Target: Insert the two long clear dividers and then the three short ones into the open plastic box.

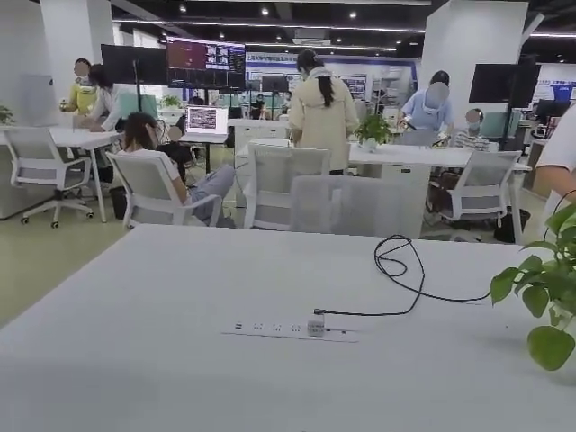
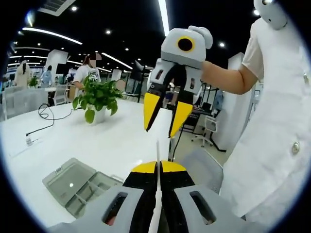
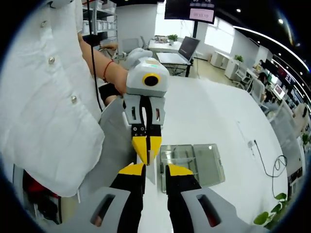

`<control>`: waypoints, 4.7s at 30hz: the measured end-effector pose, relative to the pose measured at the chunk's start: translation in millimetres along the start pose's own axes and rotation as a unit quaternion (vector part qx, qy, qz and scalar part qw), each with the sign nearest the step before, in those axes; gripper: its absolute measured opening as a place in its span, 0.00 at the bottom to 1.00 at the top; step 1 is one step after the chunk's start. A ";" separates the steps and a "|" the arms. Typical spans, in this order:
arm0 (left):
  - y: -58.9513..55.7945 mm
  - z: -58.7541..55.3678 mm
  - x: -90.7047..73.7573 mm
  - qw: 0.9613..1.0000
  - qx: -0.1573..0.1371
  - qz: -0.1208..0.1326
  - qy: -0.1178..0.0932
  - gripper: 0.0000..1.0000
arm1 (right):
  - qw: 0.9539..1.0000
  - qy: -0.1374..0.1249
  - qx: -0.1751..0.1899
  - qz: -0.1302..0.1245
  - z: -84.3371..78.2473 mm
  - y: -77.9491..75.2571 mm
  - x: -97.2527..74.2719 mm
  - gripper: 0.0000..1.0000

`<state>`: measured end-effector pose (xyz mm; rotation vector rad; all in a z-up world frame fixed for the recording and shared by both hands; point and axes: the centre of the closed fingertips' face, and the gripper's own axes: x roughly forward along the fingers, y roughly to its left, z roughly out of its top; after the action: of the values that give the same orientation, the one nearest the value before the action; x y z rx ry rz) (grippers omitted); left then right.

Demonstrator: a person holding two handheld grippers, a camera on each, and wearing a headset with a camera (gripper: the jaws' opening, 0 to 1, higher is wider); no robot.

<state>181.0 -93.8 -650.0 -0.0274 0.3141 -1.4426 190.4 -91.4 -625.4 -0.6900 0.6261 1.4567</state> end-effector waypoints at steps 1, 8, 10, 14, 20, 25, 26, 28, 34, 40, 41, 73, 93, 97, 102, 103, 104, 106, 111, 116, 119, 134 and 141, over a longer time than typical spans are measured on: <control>-2.1 2.4 -0.1 1.000 0.005 -0.004 -0.004 0.00 | 1.000 0.002 0.002 0.006 -1.3 1.1 0.7 0.17; -11.6 5.6 0.7 0.999 0.026 -0.022 -0.002 0.00 | 0.999 0.007 0.002 0.046 1.2 15.8 6.4 0.14; -13.5 5.8 0.9 0.999 0.032 -0.026 -0.002 0.00 | 0.998 0.010 0.000 0.056 1.0 19.6 7.8 0.13; -15.3 8.2 -0.2 0.999 0.035 -0.028 -0.007 0.00 | 0.998 0.012 0.003 0.067 -0.2 23.4 9.4 0.09; -18.4 10.6 -1.0 0.999 0.037 -0.033 -0.012 0.00 | 0.996 0.006 0.011 0.084 -0.1 27.7 10.0 0.05; -19.7 10.4 -1.9 0.999 0.042 -0.033 -0.012 0.00 | 0.996 0.006 0.011 0.092 0.1 29.5 10.0 0.03; -19.8 10.3 -2.1 0.999 0.041 -0.033 -0.012 0.00 | 0.996 0.006 0.012 0.092 0.7 29.9 10.4 0.03; -19.6 10.0 -2.8 0.999 0.042 -0.032 -0.013 0.00 | 0.996 0.005 0.010 0.093 1.8 30.6 11.1 0.03; -20.3 9.2 -4.6 0.999 0.039 -0.029 -0.015 0.00 | 0.995 0.004 0.006 0.095 0.9 30.0 11.4 0.03; -20.5 7.2 -5.5 0.999 0.035 -0.025 -0.013 0.00 | 0.995 0.005 0.002 0.095 3.3 32.6 14.5 0.03; -20.6 6.3 -5.8 0.999 0.033 -0.024 -0.012 0.00 | 0.995 0.006 0.001 0.095 3.6 33.0 15.1 0.03; 4.1 -24.5 -33.3 0.997 0.019 0.065 0.026 0.33 | 0.999 -0.003 -0.001 0.049 8.7 10.3 15.9 0.03; 25.3 -50.1 -55.1 0.991 0.023 0.120 0.052 0.69 | 1.000 0.012 0.006 0.025 -13.1 -32.9 41.8 0.03; 28.9 -55.4 -58.4 0.990 0.017 0.128 0.052 0.75 | 1.000 0.014 0.009 0.020 -16.5 -43.7 51.5 0.03; 35.1 -65.2 -63.8 0.989 0.007 0.139 0.059 0.81 | 1.000 0.014 0.018 0.014 -22.9 -57.1 67.9 0.03; 35.7 -65.7 -64.7 0.988 0.007 0.141 0.058 0.83 | 1.000 0.014 0.019 0.013 -24.3 -59.4 70.6 0.03; 37.1 -67.4 -66.1 0.988 0.004 0.144 0.059 0.84 | 1.000 0.013 0.018 0.011 -26.5 -62.3 74.7 0.03; 38.8 -71.1 -68.1 0.987 0.002 0.146 0.062 0.85 | 1.000 0.014 0.020 0.010 -29.3 -65.8 78.7 0.03; 42.4 -77.2 -70.1 0.986 -0.009 0.150 0.067 0.90 | 0.999 0.014 0.033 0.013 -42.8 -74.7 93.5 0.03; 44.0 -81.1 -70.8 0.986 -0.017 0.152 0.069 0.93 | 0.999 0.011 0.044 0.018 -53.8 -76.7 108.2 0.03; 44.3 -83.6 -70.9 0.986 -0.021 0.151 0.072 0.94 | 0.999 0.009 0.046 0.017 -58.4 -78.7 114.3 0.03; 47.5 -86.5 -70.0 0.985 -0.032 0.150 0.074 0.92 | 0.998 0.017 0.051 0.016 -72.8 -81.1 125.2 0.03; 47.1 -87.4 -69.0 0.986 -0.035 0.148 0.075 0.92 | 0.999 0.022 0.020 0.019 -69.3 -77.9 131.7 0.02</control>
<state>200.2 -5.2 -730.0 0.0681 0.4717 -1.1401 273.9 -55.2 -766.5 -0.6830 0.7040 1.4629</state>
